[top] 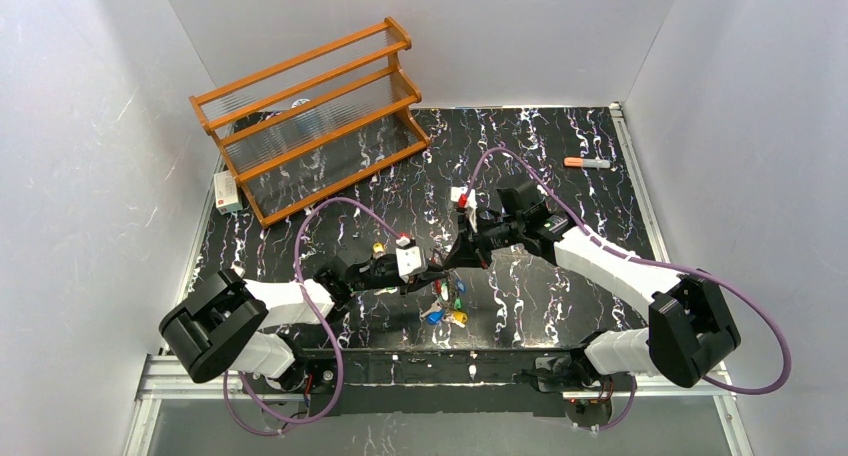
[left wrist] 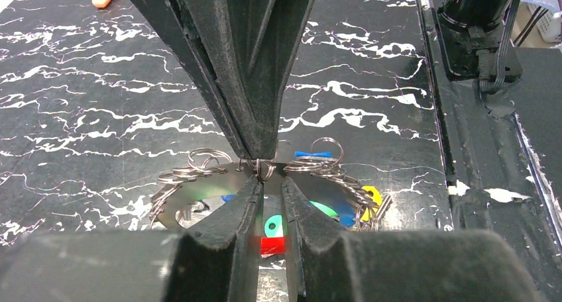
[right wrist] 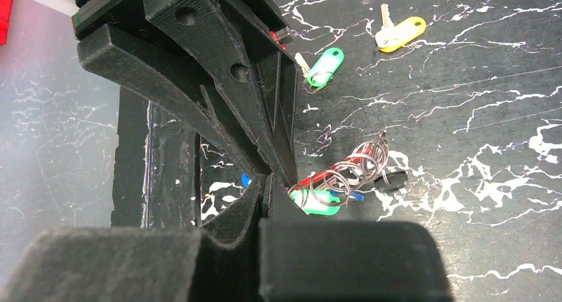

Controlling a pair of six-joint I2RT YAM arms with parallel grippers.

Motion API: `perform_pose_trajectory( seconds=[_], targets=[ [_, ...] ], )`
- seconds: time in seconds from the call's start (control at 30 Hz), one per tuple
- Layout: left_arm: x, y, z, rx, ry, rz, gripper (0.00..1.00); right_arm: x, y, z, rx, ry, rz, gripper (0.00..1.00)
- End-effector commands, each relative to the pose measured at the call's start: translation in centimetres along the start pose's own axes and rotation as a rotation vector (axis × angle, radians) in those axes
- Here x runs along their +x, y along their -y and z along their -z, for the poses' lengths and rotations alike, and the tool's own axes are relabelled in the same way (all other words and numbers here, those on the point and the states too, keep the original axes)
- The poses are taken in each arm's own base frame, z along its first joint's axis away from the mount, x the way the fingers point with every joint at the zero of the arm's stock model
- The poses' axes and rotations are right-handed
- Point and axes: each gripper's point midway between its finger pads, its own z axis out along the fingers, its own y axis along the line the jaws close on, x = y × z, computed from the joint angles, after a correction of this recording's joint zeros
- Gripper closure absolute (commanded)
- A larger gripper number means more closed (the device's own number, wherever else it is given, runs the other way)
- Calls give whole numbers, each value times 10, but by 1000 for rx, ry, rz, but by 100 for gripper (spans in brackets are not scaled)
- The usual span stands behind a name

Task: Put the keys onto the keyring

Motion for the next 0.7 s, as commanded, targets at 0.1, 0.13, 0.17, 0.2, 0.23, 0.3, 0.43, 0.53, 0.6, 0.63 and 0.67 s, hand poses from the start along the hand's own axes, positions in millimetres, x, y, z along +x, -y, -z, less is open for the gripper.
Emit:
perform_pose_trajectory(
  seconds=[0.1, 0.13, 0.17, 0.2, 0.23, 0.3, 0.43, 0.53, 0.6, 0.63, 0.67],
  targets=[
    [-31, -7, -3, -26, 93, -60, 84, -6, -3, -1, -26, 36, 40, 99],
    [-32, -6, -2, -25, 98, -63, 84, -6, -3, -1, -26, 37, 41, 99],
    [-33, -6, -2, -23, 102, -61, 84, -6, -3, 0, -27, 38, 41, 99],
    [-34, -6, -2, -24, 105, -62, 83, -7, -3, 0, -28, 39, 42, 99],
    [-35, -6, -1, -26, 107, -64, 83, -6, -2, 0, -28, 38, 41, 99],
    [-35, -4, 0, -21, 110, -65, 82, -7, -2, -1, -28, 39, 40, 99],
    [-33, -2, -1, -8, 107, -62, 82, -10, -3, 0, -24, 46, 47, 99],
    [-28, -2, 0, -13, 95, -54, 81, -13, -3, 1, -21, 54, 53, 99],
    [-25, -1, -1, -11, 88, -47, 81, -14, -4, 2, -25, 59, 54, 99],
    [-23, -1, -1, -11, 84, -42, 81, -15, -5, 1, -30, 59, 54, 99],
    [-23, -1, -2, -9, 82, -39, 81, -14, -5, 1, -30, 59, 51, 99]
  ],
)
